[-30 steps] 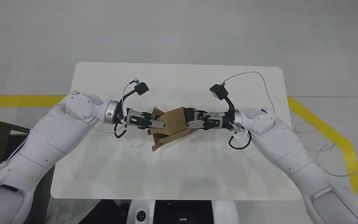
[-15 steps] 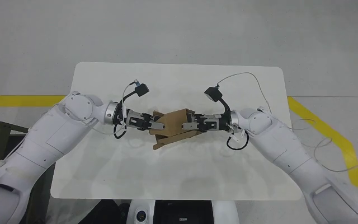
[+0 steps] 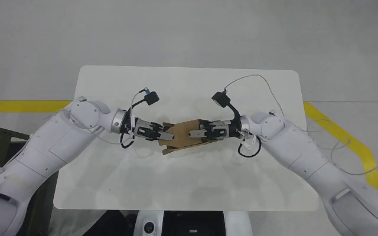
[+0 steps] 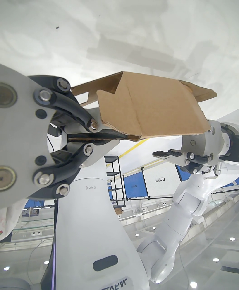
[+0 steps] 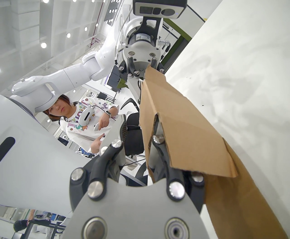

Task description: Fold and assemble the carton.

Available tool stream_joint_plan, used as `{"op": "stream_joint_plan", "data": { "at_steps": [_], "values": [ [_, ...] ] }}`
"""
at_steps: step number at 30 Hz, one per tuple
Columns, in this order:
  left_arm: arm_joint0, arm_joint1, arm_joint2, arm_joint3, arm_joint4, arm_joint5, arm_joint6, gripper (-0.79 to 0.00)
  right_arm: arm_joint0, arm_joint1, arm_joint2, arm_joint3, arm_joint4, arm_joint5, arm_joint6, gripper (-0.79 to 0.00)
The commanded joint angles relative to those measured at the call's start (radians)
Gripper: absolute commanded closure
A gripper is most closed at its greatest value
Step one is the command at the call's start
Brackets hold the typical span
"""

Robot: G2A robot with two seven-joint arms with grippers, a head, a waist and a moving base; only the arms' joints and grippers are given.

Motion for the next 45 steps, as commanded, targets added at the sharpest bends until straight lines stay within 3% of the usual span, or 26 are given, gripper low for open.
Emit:
{"op": "stream_joint_plan", "data": {
  "at_steps": [1,3,6,8,9,10,11,12,23,31,45],
  "values": [
    [-0.006,0.003,0.009,-0.001,0.0,-0.005,0.006,0.0,0.008,-0.003,-0.017,0.002,0.006,-0.003,-0.003,-0.172],
    [-0.012,0.006,0.019,-0.001,0.0,-0.011,0.011,0.0,0.016,-0.005,-0.033,0.006,0.01,-0.006,-0.006,-0.142],
    [-0.02,0.01,0.034,-0.001,0.0,-0.019,0.019,0.0,0.027,-0.008,-0.054,0.015,0.015,-0.014,-0.014,0.0],
    [-0.026,0.012,0.043,-0.001,0.0,-0.023,0.023,-0.08,0.033,-0.008,-0.066,0.021,0.018,-0.018,-0.018,0.0],
    [-0.028,0.014,0.048,-0.001,0.0,-0.027,0.027,-0.182,0.036,-0.008,-0.072,0.024,0.019,-0.021,-0.021,0.0],
    [-0.031,0.016,0.053,-0.001,0.0,-0.03,0.03,-0.369,0.039,-0.008,-0.078,0.027,0.021,-0.023,-0.023,0.0],
    [-0.033,0.017,0.057,0.001,-0.002,-0.033,0.033,-0.702,0.042,-0.008,-0.082,0.03,0.022,-0.025,-0.026,0.0],
    [-0.035,0.019,0.061,0.002,-0.008,-0.035,0.036,-0.785,0.045,-0.007,-0.085,0.036,0.024,-0.03,-0.03,0.0],
    [-0.026,0.032,0.036,-0.008,-0.221,0.014,-0.014,-0.785,0.06,-0.012,-0.108,0.079,0.013,-0.081,-0.081,0.0],
    [0.021,0.032,-0.071,-0.053,-0.413,0.117,-0.117,-0.785,0.066,-0.028,-0.111,0.103,0.002,-0.097,-0.098,0.0],
    [0.095,-0.03,-0.159,-0.073,-0.305,0.152,-0.151,-0.785,0.071,-0.053,-0.096,0.11,-0.026,-0.112,-0.112,0.0]
  ]
}}
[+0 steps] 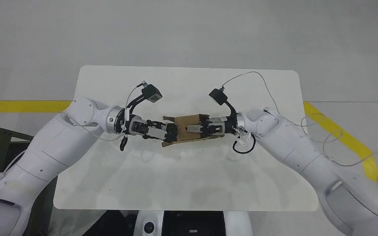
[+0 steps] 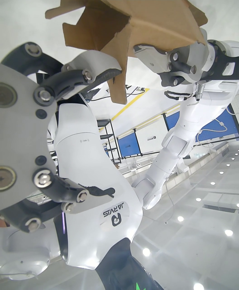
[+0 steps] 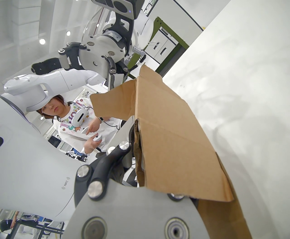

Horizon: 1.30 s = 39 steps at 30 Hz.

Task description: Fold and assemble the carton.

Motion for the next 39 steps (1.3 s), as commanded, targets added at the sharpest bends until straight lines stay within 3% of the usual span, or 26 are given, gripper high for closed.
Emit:
{"op": "stream_joint_plan", "data": {
  "at_steps": [1,11,26,39],
  "values": [
    [0.004,-0.008,-0.007,0.006,0.013,-0.001,0.001,-0.785,-0.001,-0.001,0.003,-0.004,-0.005,0.001,0.001,0.0],
    [0.02,-0.038,-0.03,0.016,0.088,-0.007,0.007,-0.785,-0.015,-0.001,0.025,-0.016,-0.02,0.005,0.005,0.0],
    [0.055,-0.042,-0.13,0.106,0.098,-0.001,0.002,-0.785,-0.054,0.044,0.103,-0.066,-0.046,0.033,0.033,0.0],
    [0.057,-0.064,-0.158,0.117,0.102,0.016,-0.016,-0.785,-0.083,0.044,0.097,-0.137,-0.038,0.068,0.068,0.0]
  ]
}}
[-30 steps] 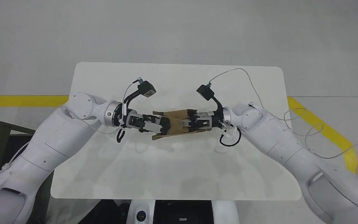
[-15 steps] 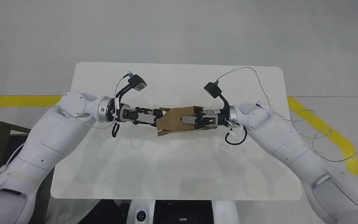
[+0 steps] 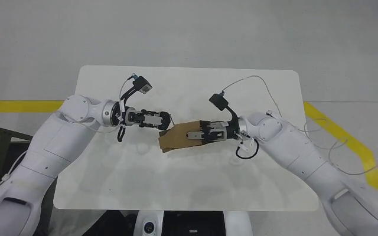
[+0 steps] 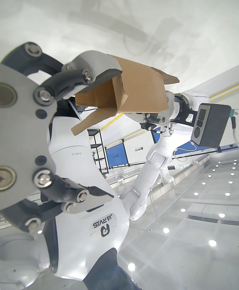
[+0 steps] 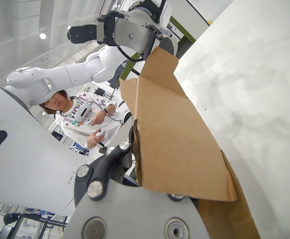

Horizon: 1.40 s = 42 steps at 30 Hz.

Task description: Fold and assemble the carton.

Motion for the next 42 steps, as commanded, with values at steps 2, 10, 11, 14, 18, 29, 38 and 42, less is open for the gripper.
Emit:
{"op": "stream_joint_plan", "data": {
  "at_steps": [2,10,11,14,18,29,38,42],
  "values": [
    [0.005,-0.004,-0.007,-0.006,-0.002,0.008,-0.008,-0.785,-0.001,-0.004,-0.005,-0.007,0.001,0.004,0.004,0.0],
    [0.019,-0.013,-0.026,-0.021,0.006,0.024,-0.024,-0.785,-0.001,-0.017,-0.015,-0.008,0.006,0.004,0.004,0.0],
    [0.02,-0.014,-0.028,-0.022,0.008,0.025,-0.025,-0.785,0.0,-0.018,-0.016,-0.006,0.006,0.004,0.004,0.0],
    [0.023,-0.016,-0.037,-0.015,0.014,0.026,-0.026,-0.785,0.0,-0.018,-0.011,0.004,0.007,0.0,0.0,0.0],
    [0.024,-0.019,-0.054,0.003,0.018,0.024,-0.024,-0.785,0.0,-0.018,-0.011,0.004,0.007,0.0,0.0,0.0],
    [0.036,-0.018,-0.1,0.017,0.032,0.031,-0.03,-0.785,-0.024,-0.004,0.041,-0.002,-0.067,0.029,-0.065,0.0],
    [0.07,-0.015,-0.123,-0.005,0.047,0.046,-0.046,-0.785,-0.077,0.019,0.133,-0.06,-0.148,0.061,-0.134,0.0],
    [0.079,-0.019,-0.12,-0.013,0.052,0.046,-0.046,-0.785,-0.092,0.018,0.148,-0.086,-0.165,0.077,-0.142,0.0]
  ]
}}
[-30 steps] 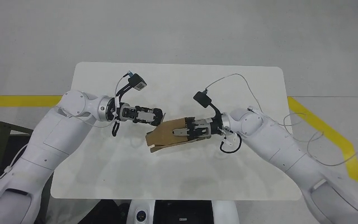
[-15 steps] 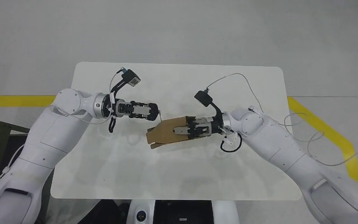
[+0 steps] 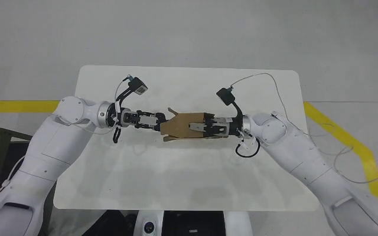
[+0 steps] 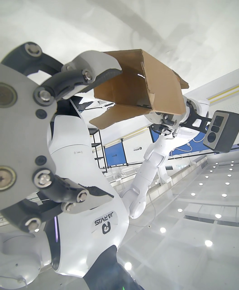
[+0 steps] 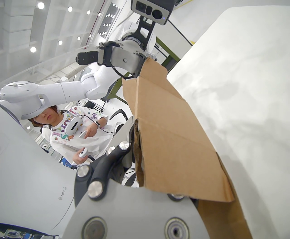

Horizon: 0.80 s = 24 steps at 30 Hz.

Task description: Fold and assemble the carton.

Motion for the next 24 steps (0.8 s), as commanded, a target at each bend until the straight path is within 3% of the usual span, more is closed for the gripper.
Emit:
{"op": "stream_joint_plan", "data": {
  "at_steps": [1,24],
  "values": [
    [0.005,-0.002,0.005,-0.01,-0.001,0.004,-0.004,-0.785,-0.005,-0.003,0.004,-0.009,-0.006,0.006,-0.004,0.0],
    [0.065,-0.001,-0.011,-0.092,0.016,0.049,-0.049,-0.785,-0.01,-0.063,0.04,-0.001,-0.127,0.011,-0.158,0.0]
  ]
}}
